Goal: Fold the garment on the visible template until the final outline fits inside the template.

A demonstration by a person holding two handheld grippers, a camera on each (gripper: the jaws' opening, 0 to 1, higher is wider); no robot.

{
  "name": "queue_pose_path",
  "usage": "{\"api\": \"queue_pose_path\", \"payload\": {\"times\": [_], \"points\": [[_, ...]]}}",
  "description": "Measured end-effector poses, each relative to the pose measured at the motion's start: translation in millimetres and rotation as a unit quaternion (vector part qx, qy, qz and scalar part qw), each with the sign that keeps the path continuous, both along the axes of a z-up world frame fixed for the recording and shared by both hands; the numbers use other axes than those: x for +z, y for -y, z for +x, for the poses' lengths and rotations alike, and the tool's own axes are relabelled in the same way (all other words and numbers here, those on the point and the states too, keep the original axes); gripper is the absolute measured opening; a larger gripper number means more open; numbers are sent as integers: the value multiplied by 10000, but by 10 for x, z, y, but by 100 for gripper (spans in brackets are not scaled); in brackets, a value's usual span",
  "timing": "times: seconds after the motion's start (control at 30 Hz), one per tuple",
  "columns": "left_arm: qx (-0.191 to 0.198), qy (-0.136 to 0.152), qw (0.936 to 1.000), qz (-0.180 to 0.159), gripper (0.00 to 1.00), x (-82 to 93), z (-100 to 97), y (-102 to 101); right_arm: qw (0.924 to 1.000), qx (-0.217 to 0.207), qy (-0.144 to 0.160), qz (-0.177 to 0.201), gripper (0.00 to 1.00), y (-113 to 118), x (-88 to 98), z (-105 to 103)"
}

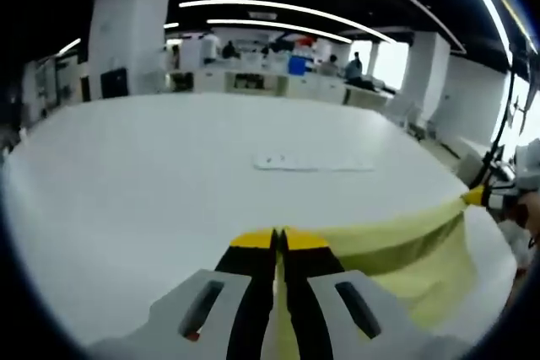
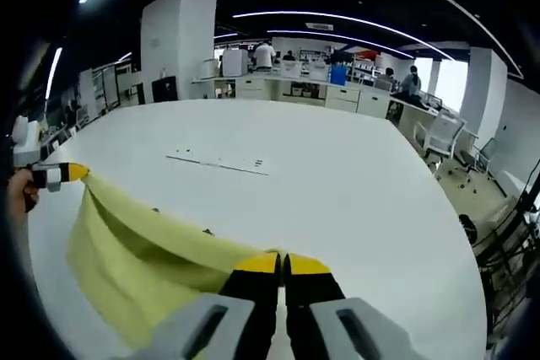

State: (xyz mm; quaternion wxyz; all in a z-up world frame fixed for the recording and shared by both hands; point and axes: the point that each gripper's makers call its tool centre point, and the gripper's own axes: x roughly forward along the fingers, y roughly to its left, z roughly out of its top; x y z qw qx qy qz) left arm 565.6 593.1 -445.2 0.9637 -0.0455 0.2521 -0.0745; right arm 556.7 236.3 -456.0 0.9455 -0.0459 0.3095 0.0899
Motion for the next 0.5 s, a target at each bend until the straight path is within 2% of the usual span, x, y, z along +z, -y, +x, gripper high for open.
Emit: {"api": "queue_pose_path", "payload": {"times": [0.1,0.37,0.5], "points": [[81,-129,9999,-52,0,-131,31,-19,9999,-40,-115,36,0,-8,-134,44],[228,-328,9992,77,0,-384,121,-57,9994,-55,-316,148,0,-37,-334,125],[355,-436,9984,-53,0,-477,142,-82,9989,-79,-416,222,0,-25,-429,168]]}}
